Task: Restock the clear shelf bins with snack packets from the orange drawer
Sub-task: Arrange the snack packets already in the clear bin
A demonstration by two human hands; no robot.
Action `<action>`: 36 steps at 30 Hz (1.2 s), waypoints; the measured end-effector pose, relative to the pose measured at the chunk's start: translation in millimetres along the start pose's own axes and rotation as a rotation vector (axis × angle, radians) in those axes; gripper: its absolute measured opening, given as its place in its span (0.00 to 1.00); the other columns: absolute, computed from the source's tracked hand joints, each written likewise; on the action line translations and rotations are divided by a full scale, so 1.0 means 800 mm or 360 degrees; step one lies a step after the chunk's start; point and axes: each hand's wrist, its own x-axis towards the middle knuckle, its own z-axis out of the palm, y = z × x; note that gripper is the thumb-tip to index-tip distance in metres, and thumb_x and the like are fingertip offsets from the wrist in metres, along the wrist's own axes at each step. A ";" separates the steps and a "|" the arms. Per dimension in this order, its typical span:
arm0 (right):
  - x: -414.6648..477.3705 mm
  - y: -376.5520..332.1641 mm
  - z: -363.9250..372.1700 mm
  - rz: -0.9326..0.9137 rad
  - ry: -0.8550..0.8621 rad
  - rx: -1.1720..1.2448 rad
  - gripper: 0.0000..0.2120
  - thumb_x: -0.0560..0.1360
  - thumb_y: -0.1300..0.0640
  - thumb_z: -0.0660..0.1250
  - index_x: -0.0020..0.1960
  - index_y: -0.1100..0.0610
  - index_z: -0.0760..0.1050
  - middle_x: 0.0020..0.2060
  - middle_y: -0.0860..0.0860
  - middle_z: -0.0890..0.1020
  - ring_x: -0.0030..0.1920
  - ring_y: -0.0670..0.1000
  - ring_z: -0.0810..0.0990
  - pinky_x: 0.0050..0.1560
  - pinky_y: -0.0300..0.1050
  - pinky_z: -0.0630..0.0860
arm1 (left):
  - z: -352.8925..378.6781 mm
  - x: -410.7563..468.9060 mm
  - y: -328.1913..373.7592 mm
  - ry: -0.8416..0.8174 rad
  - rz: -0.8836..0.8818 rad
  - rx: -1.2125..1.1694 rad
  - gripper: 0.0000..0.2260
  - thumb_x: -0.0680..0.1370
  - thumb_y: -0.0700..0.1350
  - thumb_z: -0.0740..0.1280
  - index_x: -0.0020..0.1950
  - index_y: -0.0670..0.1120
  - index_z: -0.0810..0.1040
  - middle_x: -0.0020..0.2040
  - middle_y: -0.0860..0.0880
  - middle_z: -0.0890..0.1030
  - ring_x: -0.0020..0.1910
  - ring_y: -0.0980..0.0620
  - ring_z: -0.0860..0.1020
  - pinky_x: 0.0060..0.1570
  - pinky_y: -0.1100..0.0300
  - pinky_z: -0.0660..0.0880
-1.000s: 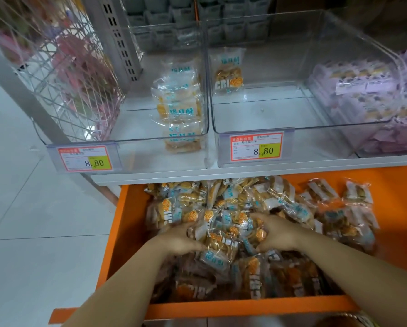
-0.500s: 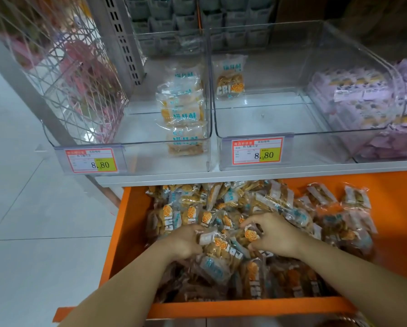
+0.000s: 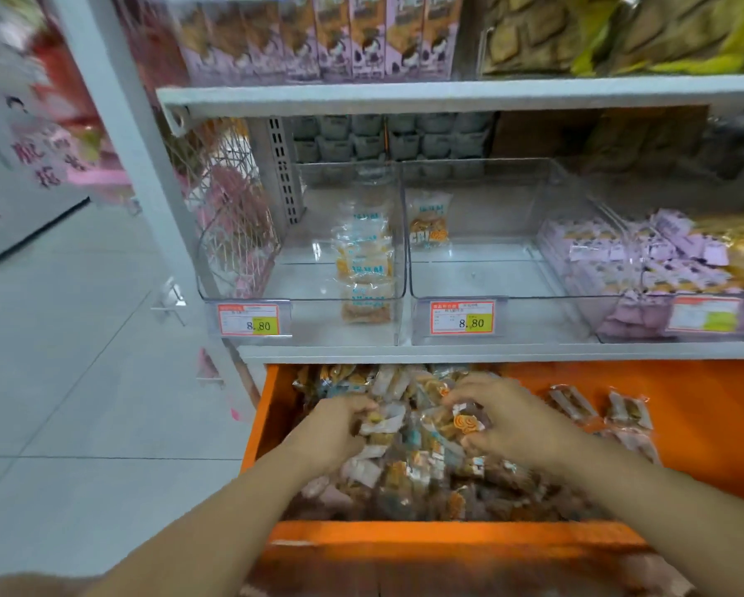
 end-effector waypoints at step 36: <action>0.170 -0.199 -0.094 -0.0210 0.0954 0.0634 0.25 0.69 0.60 0.75 0.64 0.53 0.74 0.56 0.44 0.72 0.54 0.41 0.70 0.48 0.20 0.62 | -0.266 0.026 0.034 0.1434 0.0417 -0.0065 0.21 0.76 0.32 0.62 0.65 0.49 0.76 0.62 0.52 0.74 0.56 0.57 0.71 0.56 0.71 0.63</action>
